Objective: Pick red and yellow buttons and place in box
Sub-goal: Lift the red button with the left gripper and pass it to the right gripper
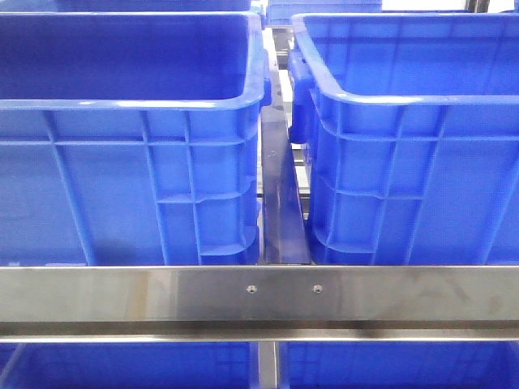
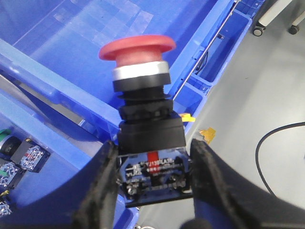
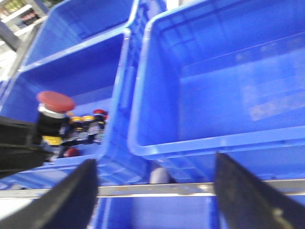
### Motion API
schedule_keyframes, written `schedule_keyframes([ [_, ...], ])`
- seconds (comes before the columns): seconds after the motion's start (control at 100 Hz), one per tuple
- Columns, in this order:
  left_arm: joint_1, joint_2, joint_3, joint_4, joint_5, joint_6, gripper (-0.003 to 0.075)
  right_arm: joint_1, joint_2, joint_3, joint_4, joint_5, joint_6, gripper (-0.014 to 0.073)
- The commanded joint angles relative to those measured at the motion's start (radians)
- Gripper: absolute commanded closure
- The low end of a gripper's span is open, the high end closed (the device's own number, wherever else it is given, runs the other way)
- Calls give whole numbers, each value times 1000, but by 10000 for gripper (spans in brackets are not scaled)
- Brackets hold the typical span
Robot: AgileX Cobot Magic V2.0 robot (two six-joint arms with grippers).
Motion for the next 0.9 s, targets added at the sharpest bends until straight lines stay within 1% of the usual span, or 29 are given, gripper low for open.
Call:
schedule_keyframes([
  [0.0,-8,-26,-28,-6,-66,-1,739,-2,35,-20,91,-95,-5,-9],
  [0.04,-8,-26,-28,-6,-66,-1,739,-2,49,-20,135,-110,-17,-9],
  [0.11,-8,-26,-28,-6,-66,-1,739,-2,85,-20,224,-129,-80,-9],
  [0.15,-8,-26,-28,-6,-66,-1,739,-2,114,-20,281,-132,-132,-9],
  [0.35,-8,-26,-28,-8,-66,-1,739,-2,278,-20,661,-108,-419,-9],
  [0.48,-8,-26,-28,-8,-66,-1,739,-2,384,-20,862,-60,-557,-9],
  [0.57,-8,-26,-28,-8,-66,-1,739,-2,442,-20,954,-27,-626,-9],
  [0.64,-8,-26,-28,-8,-66,-1,739,-2,485,-21,1000,-2,-665,-9],
  [0.89,-8,-26,-28,-10,-66,-1,739,-2,590,-22,1084,62,-737,-9],
])
